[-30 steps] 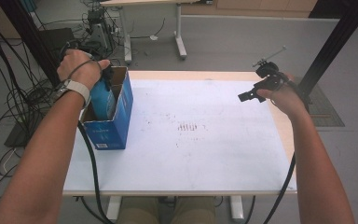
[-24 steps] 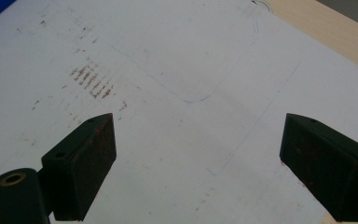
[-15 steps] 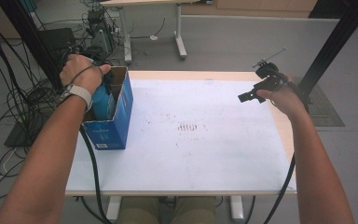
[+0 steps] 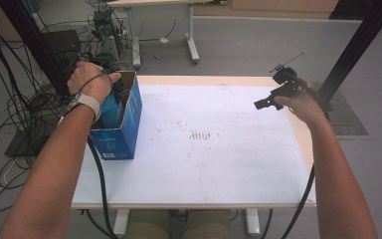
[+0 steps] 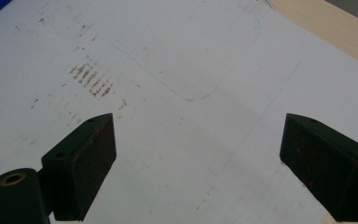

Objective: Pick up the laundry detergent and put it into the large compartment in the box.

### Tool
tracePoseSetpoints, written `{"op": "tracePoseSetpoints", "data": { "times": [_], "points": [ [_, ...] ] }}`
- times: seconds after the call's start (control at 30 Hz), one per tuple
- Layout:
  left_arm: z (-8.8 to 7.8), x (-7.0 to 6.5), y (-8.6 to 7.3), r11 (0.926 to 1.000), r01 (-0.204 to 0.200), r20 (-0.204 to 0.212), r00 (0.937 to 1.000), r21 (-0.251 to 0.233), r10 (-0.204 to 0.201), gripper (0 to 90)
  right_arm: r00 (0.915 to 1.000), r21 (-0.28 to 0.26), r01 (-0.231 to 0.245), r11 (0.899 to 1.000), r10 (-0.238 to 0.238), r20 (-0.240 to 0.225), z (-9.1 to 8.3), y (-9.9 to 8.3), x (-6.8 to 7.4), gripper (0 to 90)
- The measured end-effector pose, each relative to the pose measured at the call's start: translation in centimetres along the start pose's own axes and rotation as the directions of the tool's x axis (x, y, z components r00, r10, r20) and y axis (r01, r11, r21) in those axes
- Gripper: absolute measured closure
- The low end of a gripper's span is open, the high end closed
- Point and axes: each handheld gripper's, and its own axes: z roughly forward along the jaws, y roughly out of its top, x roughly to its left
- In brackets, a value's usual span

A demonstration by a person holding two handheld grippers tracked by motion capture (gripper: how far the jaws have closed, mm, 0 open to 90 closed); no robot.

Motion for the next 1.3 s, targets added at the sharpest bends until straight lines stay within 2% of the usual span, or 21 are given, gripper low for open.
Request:
{"op": "tracePoseSetpoints", "data": {
  "times": [0.4,0.53,0.7,1.3],
  "points": [
    [0.8,-0.2,0.3,1.0,-0.003,-0.003,1.0,0.009,0.003,37.5,1.0,-0.001,-0.008,1.0,0.008,-0.001,0.0,-0.3,-0.2,10.7],
    [1.1,0.0,0.3,0.9999,0.0,0.008,1.0,0.011,0.0,37.5,1.0,-0.001,-0.007,1.0,0.007,-0.002,0.0,-0.3,-0.3,10.7],
    [1.4,-0.2,0.3,1.0,0.001,-0.001,1.0,0.007,-0.001,37.5,1.0,0.0,-0.008,1.0,0.008,-0.002,0.1,-0.3,-0.2,10.6],
    [2.8,0.2,0.2,0.9999,-0.002,0.004,1.0,0.013,0.002,37.5,1.0,0.006,-0.009,1.0,0.009,-0.002,0.3,-0.1,-0.2,10.7]
  ]
}}
